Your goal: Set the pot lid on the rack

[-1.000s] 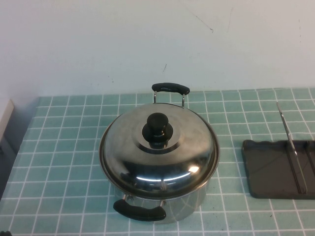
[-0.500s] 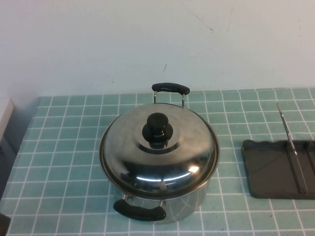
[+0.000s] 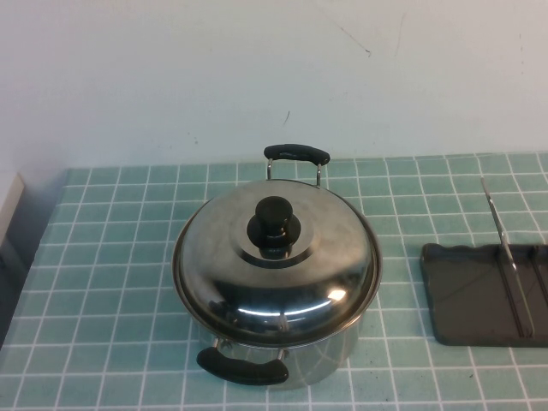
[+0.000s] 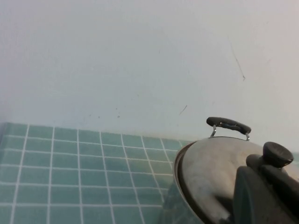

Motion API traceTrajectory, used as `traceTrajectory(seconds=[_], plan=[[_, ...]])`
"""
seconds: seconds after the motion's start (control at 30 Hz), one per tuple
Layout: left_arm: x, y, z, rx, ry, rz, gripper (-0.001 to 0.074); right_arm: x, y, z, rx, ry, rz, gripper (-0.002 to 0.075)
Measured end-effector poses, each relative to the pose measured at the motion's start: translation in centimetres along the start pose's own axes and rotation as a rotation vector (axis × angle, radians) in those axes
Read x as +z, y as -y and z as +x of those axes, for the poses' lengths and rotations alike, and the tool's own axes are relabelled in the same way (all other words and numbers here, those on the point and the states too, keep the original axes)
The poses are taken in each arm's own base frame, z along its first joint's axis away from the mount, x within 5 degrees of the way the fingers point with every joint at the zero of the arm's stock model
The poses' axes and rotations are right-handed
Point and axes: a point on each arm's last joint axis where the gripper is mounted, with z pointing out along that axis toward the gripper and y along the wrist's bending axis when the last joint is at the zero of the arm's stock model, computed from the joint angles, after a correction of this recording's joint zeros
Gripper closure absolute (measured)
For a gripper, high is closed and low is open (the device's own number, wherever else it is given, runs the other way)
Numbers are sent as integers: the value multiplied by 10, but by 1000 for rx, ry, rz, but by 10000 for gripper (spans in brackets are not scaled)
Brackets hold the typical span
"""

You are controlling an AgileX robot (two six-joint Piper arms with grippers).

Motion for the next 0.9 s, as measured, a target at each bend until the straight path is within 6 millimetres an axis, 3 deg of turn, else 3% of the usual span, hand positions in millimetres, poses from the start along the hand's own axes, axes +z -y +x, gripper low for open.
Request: traceTrajectory(seconds=[0.17, 0.27, 0.4, 0.47, 0.6, 0.73, 0.9], plan=[[39, 11, -38, 196, -112, -16, 738, 0, 0, 0, 0, 0, 0, 727], [64, 17, -43, 322, -176, 12, 738, 0, 0, 0, 0, 0, 0, 727], [91, 41, -31, 486, -178, 164, 696, 0, 0, 0, 0, 0, 0, 727], [102, 57, -21, 525, -164, 252, 623, 0, 0, 0, 0, 0, 0, 727], [125, 84, -2, 548, -115, 366, 376, 0, 0, 0, 0, 0, 0, 727], [154, 92, 15, 444, -60, 368, 157, 0, 0, 0, 0, 0, 0, 727], [180, 94, 33, 366, 13, 349, 91, 0, 0, 0, 0, 0, 0, 727]])
